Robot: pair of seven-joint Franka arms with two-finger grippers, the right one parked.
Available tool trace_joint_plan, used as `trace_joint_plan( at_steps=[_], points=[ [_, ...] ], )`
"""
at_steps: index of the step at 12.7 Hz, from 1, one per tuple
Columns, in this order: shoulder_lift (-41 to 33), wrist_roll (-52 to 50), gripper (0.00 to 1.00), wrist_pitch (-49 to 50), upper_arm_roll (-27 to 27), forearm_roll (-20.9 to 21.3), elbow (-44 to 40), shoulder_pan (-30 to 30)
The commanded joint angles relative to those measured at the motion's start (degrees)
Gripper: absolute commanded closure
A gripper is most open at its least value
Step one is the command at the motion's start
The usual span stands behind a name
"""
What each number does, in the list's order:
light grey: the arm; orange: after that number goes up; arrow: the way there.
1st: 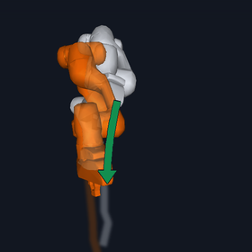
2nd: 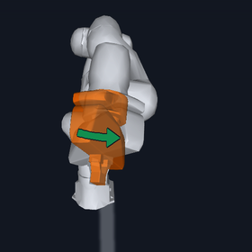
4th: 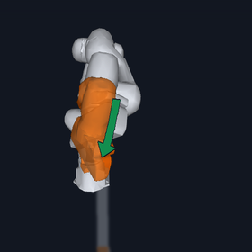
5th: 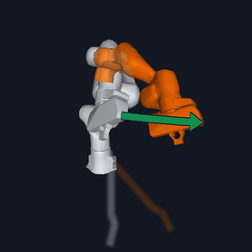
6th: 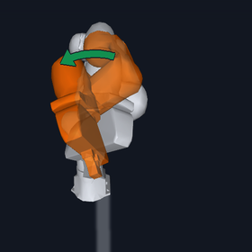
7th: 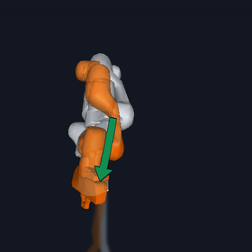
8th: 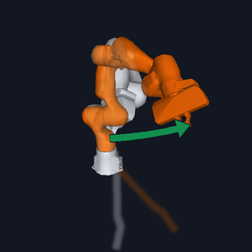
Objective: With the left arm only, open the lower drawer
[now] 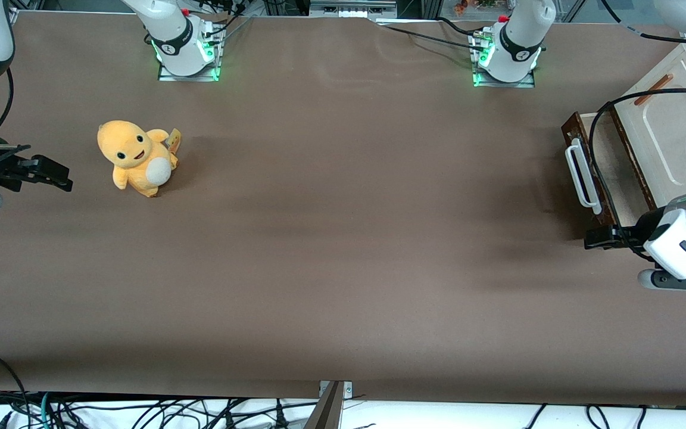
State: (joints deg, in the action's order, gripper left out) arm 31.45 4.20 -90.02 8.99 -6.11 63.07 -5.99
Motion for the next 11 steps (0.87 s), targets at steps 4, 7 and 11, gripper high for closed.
trace_joint_plan(
  at_steps=[4,7,11],
  points=[
    [-0.5,0.4,0.00,0.0,-0.4,-1.5,-0.2,-0.3],
    [-1.6,-3.7,0.00,-0.1,-9.7,-0.8,-0.1,5.0],
    [-1.5,-4.2,0.00,-0.1,-10.0,3.2,-0.1,3.9]
  ],
)
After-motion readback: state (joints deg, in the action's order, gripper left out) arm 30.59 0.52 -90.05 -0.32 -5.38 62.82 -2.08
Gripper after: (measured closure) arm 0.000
